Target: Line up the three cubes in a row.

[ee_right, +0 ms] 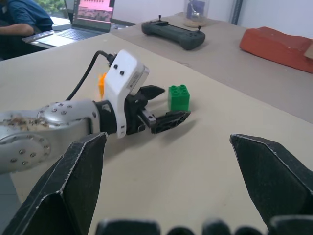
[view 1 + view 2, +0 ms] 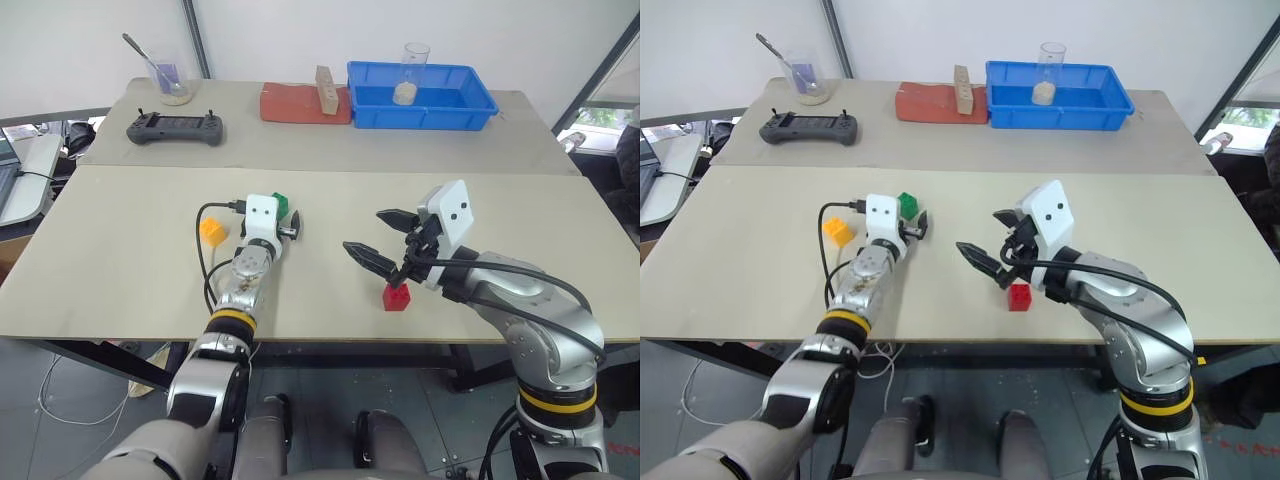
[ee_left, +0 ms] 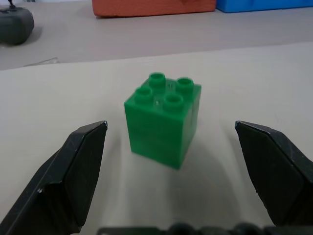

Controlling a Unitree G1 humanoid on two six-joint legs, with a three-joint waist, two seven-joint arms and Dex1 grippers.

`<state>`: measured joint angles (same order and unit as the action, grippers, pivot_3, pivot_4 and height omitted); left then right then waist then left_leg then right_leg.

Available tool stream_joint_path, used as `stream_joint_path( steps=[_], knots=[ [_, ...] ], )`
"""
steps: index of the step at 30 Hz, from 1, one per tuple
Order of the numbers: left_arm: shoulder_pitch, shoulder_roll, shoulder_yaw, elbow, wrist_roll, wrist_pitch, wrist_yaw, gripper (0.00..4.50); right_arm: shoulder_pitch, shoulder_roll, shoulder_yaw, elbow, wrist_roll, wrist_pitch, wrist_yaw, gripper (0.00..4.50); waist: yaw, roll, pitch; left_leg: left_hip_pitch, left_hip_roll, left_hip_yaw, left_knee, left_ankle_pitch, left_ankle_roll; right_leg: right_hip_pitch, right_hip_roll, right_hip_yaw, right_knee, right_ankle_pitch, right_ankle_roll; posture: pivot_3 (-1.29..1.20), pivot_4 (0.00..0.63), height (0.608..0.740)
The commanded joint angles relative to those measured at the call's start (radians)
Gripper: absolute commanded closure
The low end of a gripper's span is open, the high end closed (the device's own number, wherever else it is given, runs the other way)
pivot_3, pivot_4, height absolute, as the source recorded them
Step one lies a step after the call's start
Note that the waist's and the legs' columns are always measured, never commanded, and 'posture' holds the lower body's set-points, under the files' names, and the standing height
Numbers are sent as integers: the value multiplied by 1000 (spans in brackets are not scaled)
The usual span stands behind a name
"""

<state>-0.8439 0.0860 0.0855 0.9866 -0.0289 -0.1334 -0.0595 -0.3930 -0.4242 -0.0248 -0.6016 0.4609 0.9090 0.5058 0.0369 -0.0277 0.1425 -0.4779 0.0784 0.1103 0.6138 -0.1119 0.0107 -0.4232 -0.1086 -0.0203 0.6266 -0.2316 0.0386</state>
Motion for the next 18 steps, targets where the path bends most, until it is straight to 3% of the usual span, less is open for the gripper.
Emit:
stream_joint_path(
  steps=[1,5,8,13,18],
  knots=[
    [-89,5,17,102,-1,-52,3,0,-1,-3,-33,-57,33,7,-27,37,0,-1,1,0,0,0,0,0,0,0,0,0,0,0,0,0,150,740],
    [-123,2,20,169,7,-78,11,0,5,-9,-38,-70,48,10,-46,37,-1,-1,1,0,0,0,0,0,0,0,0,0,0,0,0,0,150,740],
    [-122,-5,17,180,9,-92,14,876,9,-17,-41,-75,55,10,-54,0,-2,-1,1,0,0,0,-1,0,0,0,0,0,0,0,0,0,150,740],
    [-98,-10,8,170,14,-106,29,3054,11,-26,-42,-69,58,3,-58,0,-3,-2,1,0,0,0,-1,0,0,0,0,0,0,0,0,0,150,740],
    [-85,-7,14,153,5,-109,31,3153,7,-28,-33,-55,54,-9,-51,0,-4,-2,1,0,0,0,-1,0,0,0,0,0,0,0,0,0,150,740]
  ],
)
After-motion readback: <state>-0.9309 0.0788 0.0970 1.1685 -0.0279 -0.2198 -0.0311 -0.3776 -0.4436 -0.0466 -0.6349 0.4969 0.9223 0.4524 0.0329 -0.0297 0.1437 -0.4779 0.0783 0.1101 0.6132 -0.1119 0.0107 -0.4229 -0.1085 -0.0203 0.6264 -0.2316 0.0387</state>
